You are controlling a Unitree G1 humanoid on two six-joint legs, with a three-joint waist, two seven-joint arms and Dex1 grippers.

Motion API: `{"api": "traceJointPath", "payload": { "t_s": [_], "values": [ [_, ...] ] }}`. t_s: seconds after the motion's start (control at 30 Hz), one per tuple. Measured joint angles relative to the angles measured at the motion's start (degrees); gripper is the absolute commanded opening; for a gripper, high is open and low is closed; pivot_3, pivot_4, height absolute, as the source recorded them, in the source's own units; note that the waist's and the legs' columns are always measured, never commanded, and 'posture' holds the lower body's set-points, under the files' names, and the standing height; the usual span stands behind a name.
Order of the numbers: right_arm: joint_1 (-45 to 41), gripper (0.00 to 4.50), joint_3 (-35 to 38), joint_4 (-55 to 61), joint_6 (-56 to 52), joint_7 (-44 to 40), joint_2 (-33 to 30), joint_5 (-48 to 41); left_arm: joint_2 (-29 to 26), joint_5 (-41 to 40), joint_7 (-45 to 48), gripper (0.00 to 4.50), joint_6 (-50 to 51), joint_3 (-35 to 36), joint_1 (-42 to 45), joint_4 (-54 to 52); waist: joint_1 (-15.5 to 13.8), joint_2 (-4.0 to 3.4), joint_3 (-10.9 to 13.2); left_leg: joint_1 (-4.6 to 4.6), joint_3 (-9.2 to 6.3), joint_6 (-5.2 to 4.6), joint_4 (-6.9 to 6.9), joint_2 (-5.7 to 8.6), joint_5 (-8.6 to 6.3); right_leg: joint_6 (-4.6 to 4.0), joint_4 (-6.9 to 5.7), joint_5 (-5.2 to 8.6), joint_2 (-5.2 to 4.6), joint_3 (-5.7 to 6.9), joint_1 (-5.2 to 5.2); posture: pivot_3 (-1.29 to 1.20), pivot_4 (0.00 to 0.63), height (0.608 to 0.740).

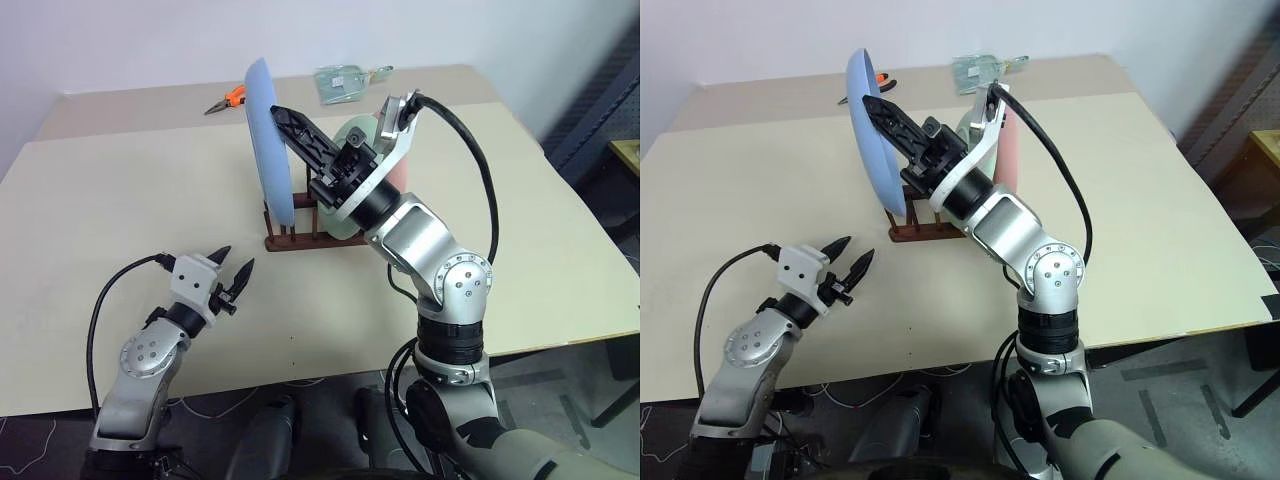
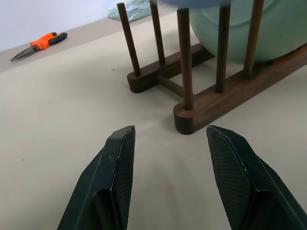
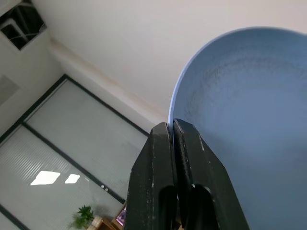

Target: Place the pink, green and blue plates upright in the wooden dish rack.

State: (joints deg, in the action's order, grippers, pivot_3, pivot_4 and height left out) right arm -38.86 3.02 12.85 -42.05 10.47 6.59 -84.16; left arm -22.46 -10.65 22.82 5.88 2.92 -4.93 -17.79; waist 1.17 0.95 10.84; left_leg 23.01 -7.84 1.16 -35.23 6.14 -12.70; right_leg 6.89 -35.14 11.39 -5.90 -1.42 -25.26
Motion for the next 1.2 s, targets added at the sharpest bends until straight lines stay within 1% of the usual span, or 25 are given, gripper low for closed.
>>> {"api": "traceJointPath", "payload": {
  "t_s": [0.23, 0.33, 0.47, 0.53, 0.67, 0.73, 0.77, 0.8, 0.83, 0.87, 0.93, 1.0, 1.03, 1.07, 1.1, 1.13, 1.2],
  "values": [
    [-2.2, 0.00, 0.3, -5.1, 0.4, 5.1, 0.6, 0.6, 0.1, 0.0, 0.9, 2.39, 0.0, -0.2, 0.0, -0.4, 0.0, -0.01, 0.0, 0.00, 0.00, 0.00, 0.00, -0.01, 0.00, -0.01, 0.00, 0.00, 0.01, 0.00, -0.01, 0.00, 0.150, 0.739],
    [-3.7, 0.92, 0.4, -7.8, 0.4, 6.5, 0.6, 2.0, 0.2, 0.0, 0.9, 2.46, 0.0, -0.4, 0.0, -0.5, 0.0, -0.01, 0.0, 0.00, 0.01, 0.00, 0.00, -0.01, 0.00, -0.01, 0.00, -0.01, 0.02, 0.00, -0.01, 0.00, 0.150, 0.739],
    [-5.5, 2.90, 0.4, -9.2, 0.4, 6.1, 0.3, 5.3, 0.2, 0.1, 0.9, 2.46, 0.0, -1.0, 0.0, -0.5, 0.0, -0.01, 0.0, 0.01, 0.01, 0.00, 0.00, -0.01, 0.01, -0.01, 0.00, -0.01, 0.02, 0.00, -0.02, 0.00, 0.150, 0.739],
    [-7.5, 3.88, -0.5, -9.1, 0.3, 4.4, -1.6, 8.7, 0.2, 0.1, 0.9, 2.46, 0.0, -1.4, 0.0, -0.5, 0.0, -0.01, 0.0, 0.01, 0.02, 0.00, 0.00, -0.01, 0.01, -0.01, 0.00, -0.01, 0.02, 0.01, -0.01, 0.00, 0.150, 0.739],
    [-11.1, 3.88, -3.9, -6.7, -0.8, -1.7, -9.2, 17.8, 0.2, 0.2, 0.8, 2.46, 0.0, -1.5, 0.0, -0.5, -0.1, -0.01, 0.0, 0.03, 0.03, 0.00, -0.02, 0.00, 0.01, -0.01, 0.02, -0.01, 0.01, 0.01, -0.01, 0.00, 0.150, 0.739],
    [-12.0, 3.88, -7.1, -2.7, -1.2, -7.3, -17.0, 24.0, 0.2, 0.2, 0.8, 2.46, 0.1, -1.6, 0.0, -0.8, -0.4, 0.00, 0.0, 0.08, 0.03, 0.00, -0.05, 0.01, 0.01, -0.01, 0.06, 0.00, 0.00, 0.02, 0.01, 0.00, 0.150, 0.739],
    [-11.9, 3.64, -8.9, -0.1, -0.7, -11.1, -21.7, 28.0, 0.2, 0.2, 0.8, 2.46, 0.1, -1.7, 0.0, -0.9, -0.5, 0.00, 0.0, 0.10, 0.04, 0.00, -0.07, 0.02, 0.01, 0.00, 0.08, 0.00, 0.00, 0.04, 0.02, 0.00, 0.150, 0.739],
    [-11.1, 3.38, -10.7, 2.8, 0.9, -15.9, -27.6, 32.3, 0.2, 0.2, 0.9, 2.46, 0.2, -1.9, 0.3, -1.1, -0.6, 0.00, 0.0, 0.14, 0.04, 0.00, -0.08, 0.02, 0.01, 0.00, 0.13, 0.00, -0.01, 0.06, 0.02, 0.00, 0.150, 0.739],
    [-9.8, 3.06, -11.6, 5.1, 2.5, -20.3, -32.8, 35.9, 0.1, 0.2, 1.0, 2.46, 0.2, -1.9, 0.2, -1.5, -0.7, 0.03, 0.0, 0.18, 0.04, 0.00, -0.11, 0.03, 0.00, 0.02, 0.18, 0.01, -0.02, 0.12, 0.06, 0.00, 0.150, 0.739],
    [-7.1, 2.57, -11.6, 7.6, 4.7, -25.3, -38.5, 39.4, -0.1, 0.2, 1.4, 2.46, 0.3, -2.1, 0.5, -1.5, -0.9, 0.04, 0.0, 0.21, 0.10, 0.00, -0.12, 0.03, 0.00, 0.04, 0.24, 0.02, -0.03, 0.15, 0.11, 0.00, 0.150, 0.739],
    [-0.9, 1.56, -10.5, 10.8, 6.9, -33.6, -47.4, 43.0, -0.6, 0.1, 2.2, 2.46, 0.7, -2.3, 0.7, -2.0, -0.7, 0.03, 0.0, 0.22, 0.20, -0.01, -0.12, 0.01, 0.00, 0.06, 0.35, 0.03, -0.04, 0.17, 0.15, 0.00, 0.150, 0.739],
    [5.1, 0.49, -8.4, 13.3, 7.6, -39.8, -53.9, 44.7, -0.7, 0.0, 3.2, 2.46, 1.4, -2.8, 1.8, -2.2, -0.5, -0.02, 0.0, 0.19, 0.20, -0.01, -0.13, -0.07, 0.00, 0.05, 0.37, 0.01, -0.05, 0.10, 0.14, 0.00, 0.150, 0.739],
    [9.3, 0.06, -7.1, 15.8, 8.0, -42.6, -58.5, 46.1, -0.7, -0.2, 4.0, 2.46, 1.8, -3.5, 3.1, -2.5, -0.7, -0.05, 0.0, 0.23, 0.21, -0.01, -0.16, -0.06, 0.00, 0.05, 0.38, 0.02, -0.07, 0.13, 0.14, 0.00, 0.150, 0.739],
    [13.3, 0.06, -6.6, 18.2, 8.3, -44.9, -62.5, 48.2, -0.8, -0.8, 4.9, 2.46, 2.3, -3.8, 4.1, -2.8, -0.8, -0.04, 0.0, 0.24, 0.25, -0.01, -0.18, -0.06, 0.00, 0.05, 0.39, 0.02, -0.06, 0.16, 0.16, 0.00, 0.150, 0.739],
    [15.4, 0.06, -6.5, 19.6, 8.4, -46.2, -64.1, 49.4, -1.1, -1.2, 5.6, 2.46, 2.6, -4.0, 4.7, -2.9, -0.6, -0.04, 0.0, 0.21, 0.24, -0.01, -0.19, -0.12, 0.00, 0.05, 0.40, 0.02, -0.04, 0.14, 0.17, 0.00, 0.150, 0.739],
    [17.3, 0.06, -6.4, 21.1, 8.7, -47.0, -64.6, 51.1, -1.1, -1.4, 6.4, 2.46, 3.0, -4.5, 5.8, -2.9, -0.2, -0.04, 0.0, 0.17, 0.32, -0.02, -0.19, -0.17, -0.01, -0.01, 0.42, -0.01, -0.05, 0.09, 0.16, 0.00, 0.150, 0.739],
    [18.2, 0.06, -7.3, 22.3, 8.9, -47.0, -64.4, 54.0, -1.0, -1.9, 7.5, 2.46, 3.8, -5.6, 7.4, -3.1, -0.1, -0.06, 0.0, 0.11, 0.50, -0.02, -0.22, -0.28, -0.01, -0.13, 0.44, 0.07, -0.06, 0.09, 0.16, 0.00, 0.150, 0.739]
  ]
}}
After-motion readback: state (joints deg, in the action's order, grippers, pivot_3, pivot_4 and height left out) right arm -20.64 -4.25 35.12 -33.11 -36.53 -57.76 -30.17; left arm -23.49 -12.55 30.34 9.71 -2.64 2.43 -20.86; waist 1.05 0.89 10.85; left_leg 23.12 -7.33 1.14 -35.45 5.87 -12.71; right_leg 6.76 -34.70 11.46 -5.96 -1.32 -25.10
